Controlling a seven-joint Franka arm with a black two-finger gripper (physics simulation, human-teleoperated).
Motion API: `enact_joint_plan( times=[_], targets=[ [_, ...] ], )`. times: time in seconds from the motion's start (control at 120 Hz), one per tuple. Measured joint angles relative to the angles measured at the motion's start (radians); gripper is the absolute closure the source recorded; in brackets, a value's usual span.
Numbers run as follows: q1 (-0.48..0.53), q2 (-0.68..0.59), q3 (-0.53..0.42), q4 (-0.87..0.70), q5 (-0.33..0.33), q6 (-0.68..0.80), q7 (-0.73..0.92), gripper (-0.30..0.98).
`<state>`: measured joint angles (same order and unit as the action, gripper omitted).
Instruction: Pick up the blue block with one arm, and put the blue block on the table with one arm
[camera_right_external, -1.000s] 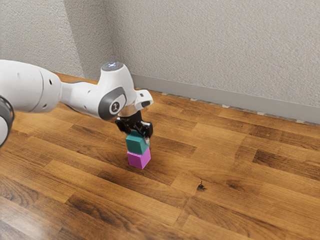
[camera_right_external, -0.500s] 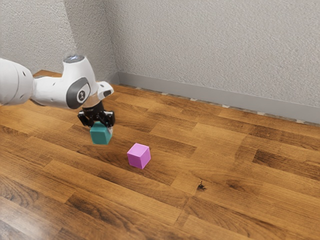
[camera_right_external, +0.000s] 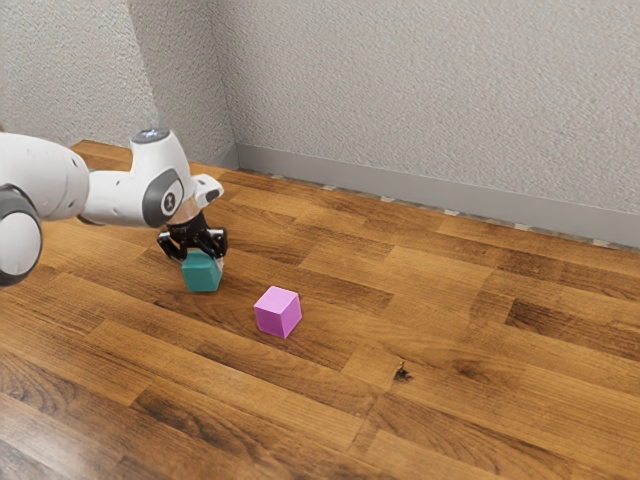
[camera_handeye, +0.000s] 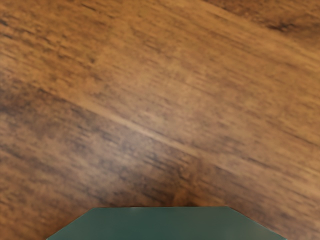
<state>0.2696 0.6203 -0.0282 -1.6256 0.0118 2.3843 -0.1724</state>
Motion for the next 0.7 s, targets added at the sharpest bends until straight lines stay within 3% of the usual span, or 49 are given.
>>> enact_joint_plan(
  times=[0.225, 0.35, 0.458, 0.525, 0.7],
  targets=[
    [0.000, -0.030, 0.001, -0.014, -0.025, 0.016, 0.007, 0.14],
    [-0.053, -0.423, 0.003, -0.158, -0.028, -0.037, 0.011, 0.07],
    [-0.229, -0.701, 0.002, -0.167, -0.035, -0.235, -0.004, 0.04],
    [-0.306, -0.773, 0.002, -0.167, -0.041, -0.368, -0.018, 0.03],
    [-0.299, -0.845, 0.002, -0.248, -0.041, -0.563, -0.049, 0.02]
  ],
)
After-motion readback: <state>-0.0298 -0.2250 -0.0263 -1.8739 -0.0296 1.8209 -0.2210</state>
